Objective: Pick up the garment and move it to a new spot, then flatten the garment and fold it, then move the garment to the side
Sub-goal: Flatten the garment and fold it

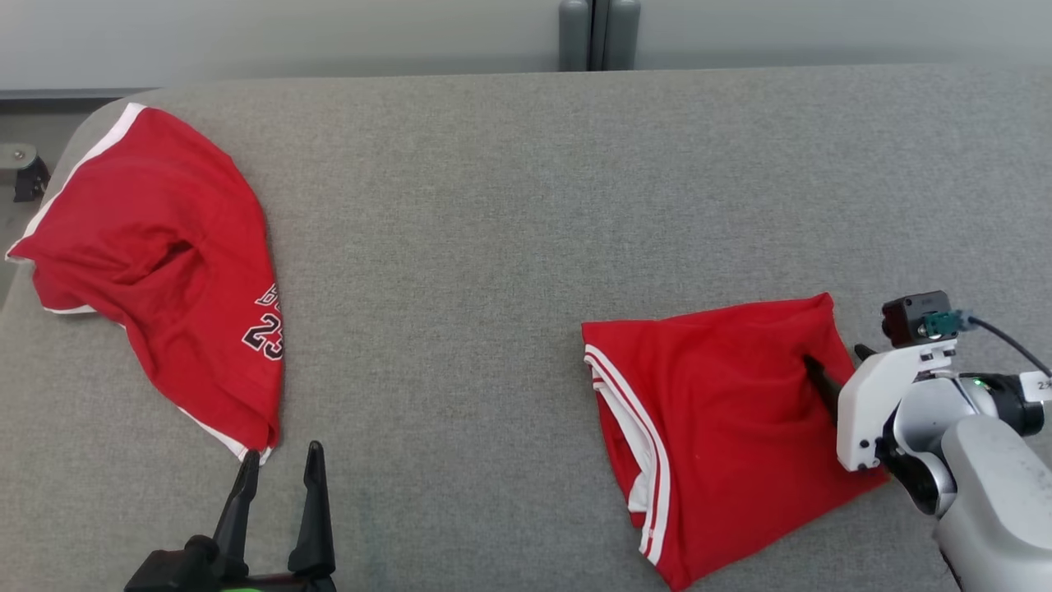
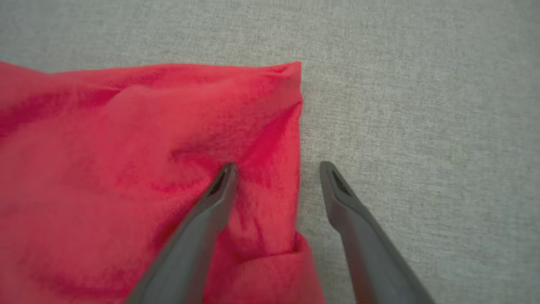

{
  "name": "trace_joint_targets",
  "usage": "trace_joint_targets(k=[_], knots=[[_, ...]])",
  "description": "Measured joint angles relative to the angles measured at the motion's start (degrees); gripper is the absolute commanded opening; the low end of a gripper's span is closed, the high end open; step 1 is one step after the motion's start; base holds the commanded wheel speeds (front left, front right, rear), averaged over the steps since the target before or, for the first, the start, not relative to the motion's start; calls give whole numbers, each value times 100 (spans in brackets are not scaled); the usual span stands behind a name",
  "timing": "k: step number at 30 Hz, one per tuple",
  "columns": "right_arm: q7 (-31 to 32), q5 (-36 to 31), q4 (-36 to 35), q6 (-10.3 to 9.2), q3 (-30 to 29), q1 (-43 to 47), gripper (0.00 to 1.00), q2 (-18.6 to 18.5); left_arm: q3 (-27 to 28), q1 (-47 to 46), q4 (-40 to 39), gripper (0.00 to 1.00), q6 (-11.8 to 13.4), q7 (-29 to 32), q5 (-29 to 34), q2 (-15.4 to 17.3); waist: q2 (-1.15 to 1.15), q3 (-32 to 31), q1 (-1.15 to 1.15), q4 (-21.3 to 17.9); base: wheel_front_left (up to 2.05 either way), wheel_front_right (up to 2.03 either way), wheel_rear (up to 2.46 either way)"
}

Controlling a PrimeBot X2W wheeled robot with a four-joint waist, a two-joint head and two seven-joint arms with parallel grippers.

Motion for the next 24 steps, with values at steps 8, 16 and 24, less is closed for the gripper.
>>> trace_joint_targets(k=[8,16,24], knots=[[-602,146,296,1,-600,-709,0,-26,-140,-99,-49,100,-1,0,0,-1,0,254,0,-1,0,0,0],[-844,-85,435,0,-1769,-1164,0,-485,-218,-415,-233,100,-7,0,57,0,0,641,0,-216,0,0,0],[-868,-137,77,-1,-1861,-1033,0,-342,-111,-455,-243,100,-7,0,138,30,0,795,0,-610,0,0,0]])
